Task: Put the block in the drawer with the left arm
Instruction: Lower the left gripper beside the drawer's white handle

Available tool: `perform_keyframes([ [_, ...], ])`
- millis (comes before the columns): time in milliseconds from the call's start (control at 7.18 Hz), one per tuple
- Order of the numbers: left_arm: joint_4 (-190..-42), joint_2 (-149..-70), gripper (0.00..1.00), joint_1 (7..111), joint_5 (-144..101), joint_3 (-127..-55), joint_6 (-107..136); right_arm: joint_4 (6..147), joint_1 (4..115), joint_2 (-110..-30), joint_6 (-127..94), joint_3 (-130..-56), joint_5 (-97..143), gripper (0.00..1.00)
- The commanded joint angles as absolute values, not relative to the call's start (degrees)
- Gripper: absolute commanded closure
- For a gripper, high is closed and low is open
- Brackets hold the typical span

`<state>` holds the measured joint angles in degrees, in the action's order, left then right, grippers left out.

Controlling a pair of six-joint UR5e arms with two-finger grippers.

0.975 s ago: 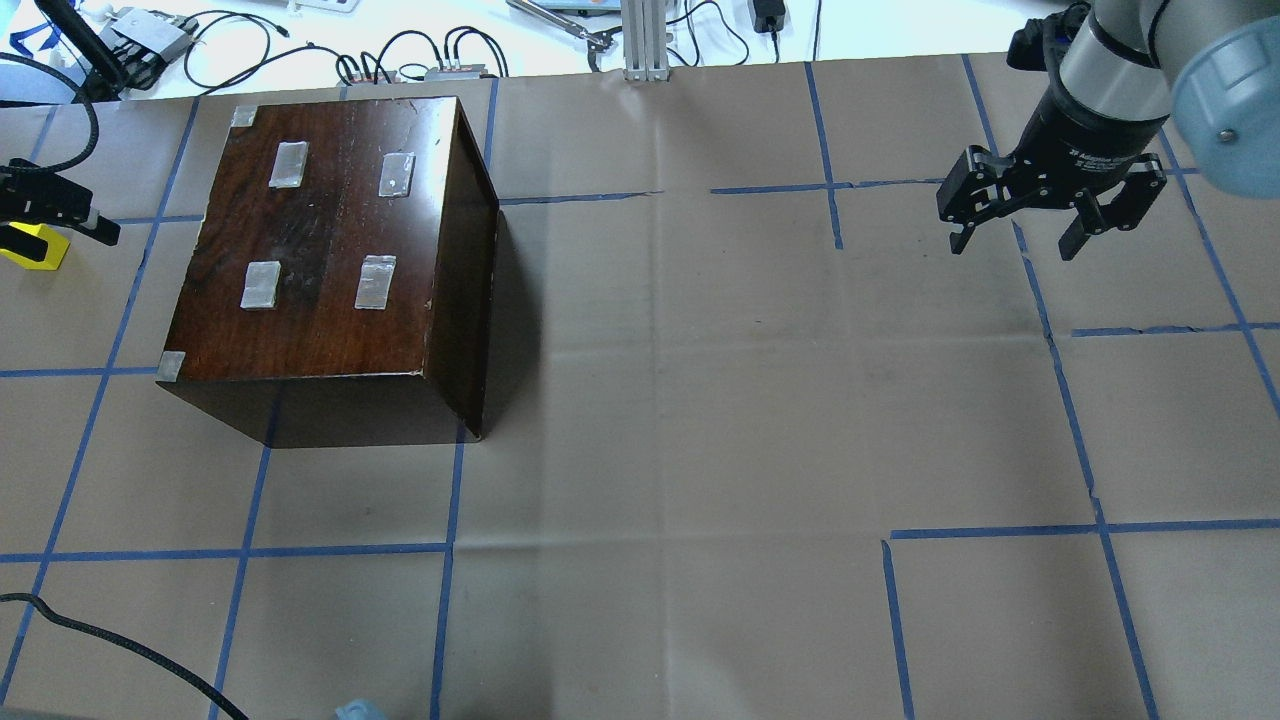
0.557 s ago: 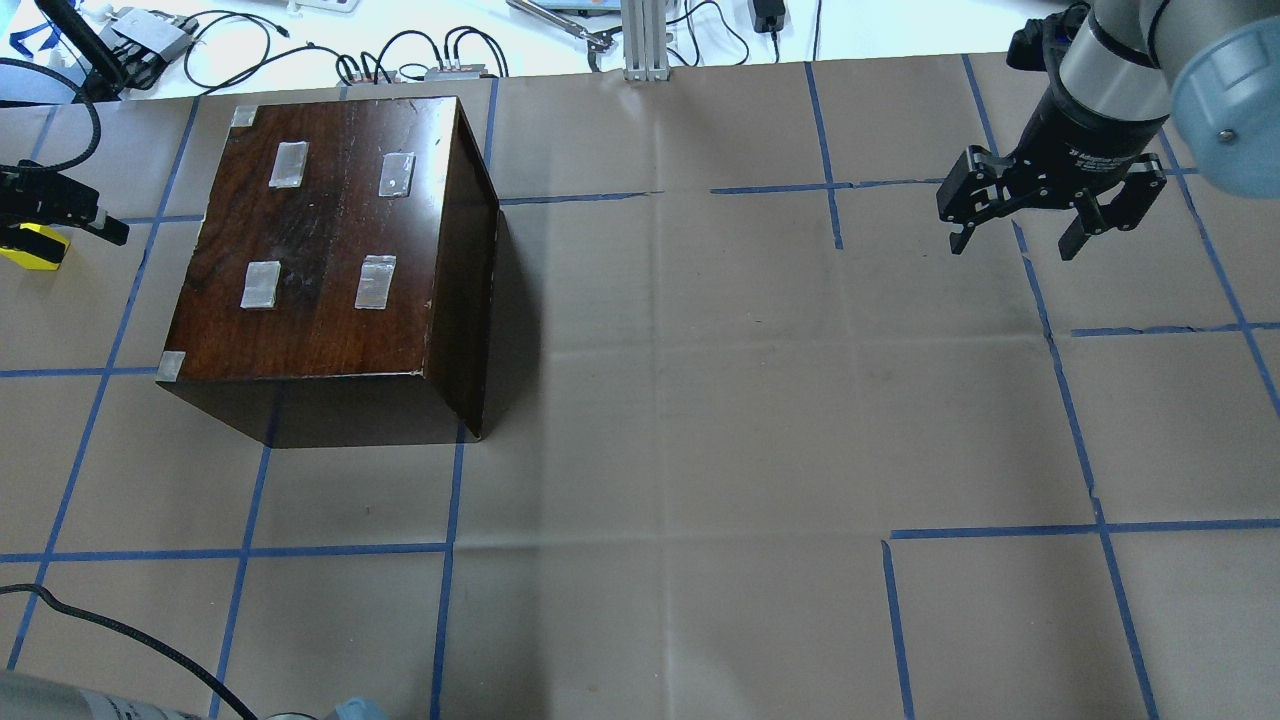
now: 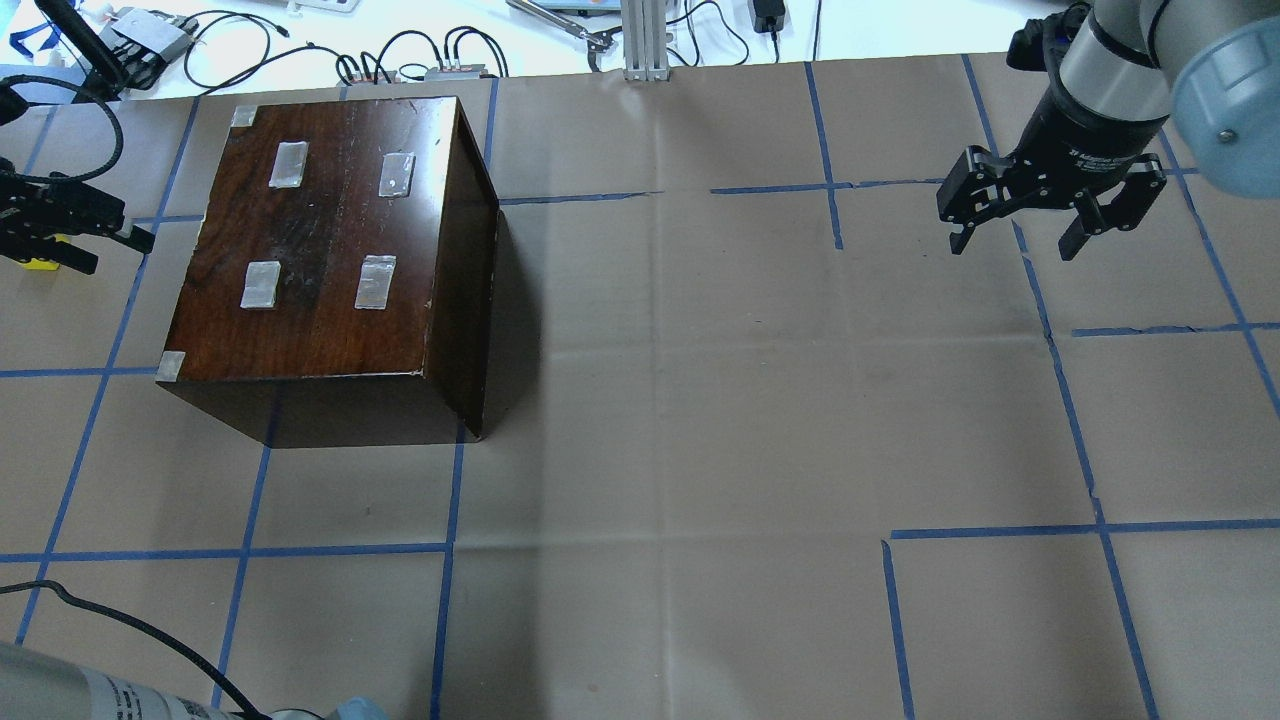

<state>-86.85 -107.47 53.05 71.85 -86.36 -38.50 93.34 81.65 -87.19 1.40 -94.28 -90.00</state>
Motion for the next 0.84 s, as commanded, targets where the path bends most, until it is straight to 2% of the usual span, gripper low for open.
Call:
perform_keyframes([
  [0, -86.2, -109.8, 0.01, 53.5, 71.7, -86.3, -38.8, 93.3, 81.7, -87.2, 1.4, -94.2, -90.0, 0.00],
  [696, -85.1, -113.4, 0.01, 53.7, 70.9, -85.9, -40.3, 93.3, 81.7, -87.2, 1.4, -94.3, -90.0, 0.00],
])
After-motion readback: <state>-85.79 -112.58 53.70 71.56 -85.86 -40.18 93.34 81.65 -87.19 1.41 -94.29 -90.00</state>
